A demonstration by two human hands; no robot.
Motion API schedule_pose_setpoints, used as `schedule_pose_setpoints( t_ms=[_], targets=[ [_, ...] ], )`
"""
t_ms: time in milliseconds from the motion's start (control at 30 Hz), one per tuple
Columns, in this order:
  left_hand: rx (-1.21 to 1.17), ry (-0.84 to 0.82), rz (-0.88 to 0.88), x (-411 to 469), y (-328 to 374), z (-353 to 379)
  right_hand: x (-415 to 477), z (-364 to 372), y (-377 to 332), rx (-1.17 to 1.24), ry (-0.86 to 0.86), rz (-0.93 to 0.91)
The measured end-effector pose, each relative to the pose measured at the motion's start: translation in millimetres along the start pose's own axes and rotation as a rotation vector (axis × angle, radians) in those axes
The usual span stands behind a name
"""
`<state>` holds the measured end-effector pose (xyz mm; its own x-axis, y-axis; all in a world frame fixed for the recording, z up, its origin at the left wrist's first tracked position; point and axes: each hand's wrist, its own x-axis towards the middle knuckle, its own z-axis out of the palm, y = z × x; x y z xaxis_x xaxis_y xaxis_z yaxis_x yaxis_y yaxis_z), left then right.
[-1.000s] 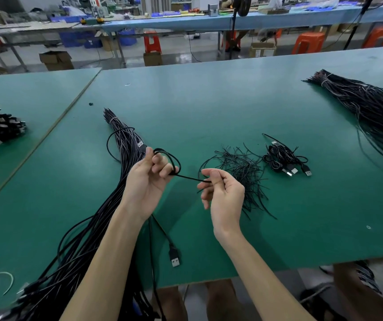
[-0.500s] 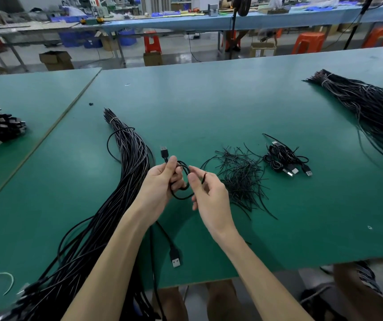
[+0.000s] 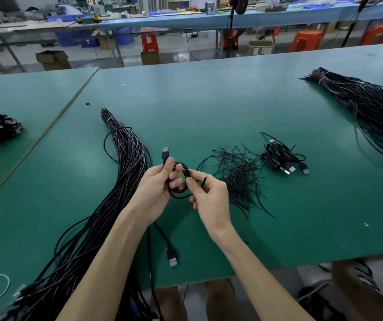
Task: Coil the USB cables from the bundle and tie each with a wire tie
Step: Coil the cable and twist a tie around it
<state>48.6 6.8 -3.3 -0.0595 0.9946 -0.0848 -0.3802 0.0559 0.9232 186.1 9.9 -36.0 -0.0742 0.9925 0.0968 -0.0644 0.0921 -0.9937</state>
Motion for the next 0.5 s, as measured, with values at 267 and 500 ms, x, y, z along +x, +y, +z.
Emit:
schedule_pose_setpoints(
  t_ms=[267,500],
  targets=[
    [-0.243,-0.15,-0.175,-2.1,9.3,2.7,2.3,-0.7,4.7,0.123,0.043,0.039],
    [-0.05,-0.374,0.002,-6.7,7.5,-9.6,-0.6,-3.7,-0.1,0.222,-0.008,0.06]
  ],
)
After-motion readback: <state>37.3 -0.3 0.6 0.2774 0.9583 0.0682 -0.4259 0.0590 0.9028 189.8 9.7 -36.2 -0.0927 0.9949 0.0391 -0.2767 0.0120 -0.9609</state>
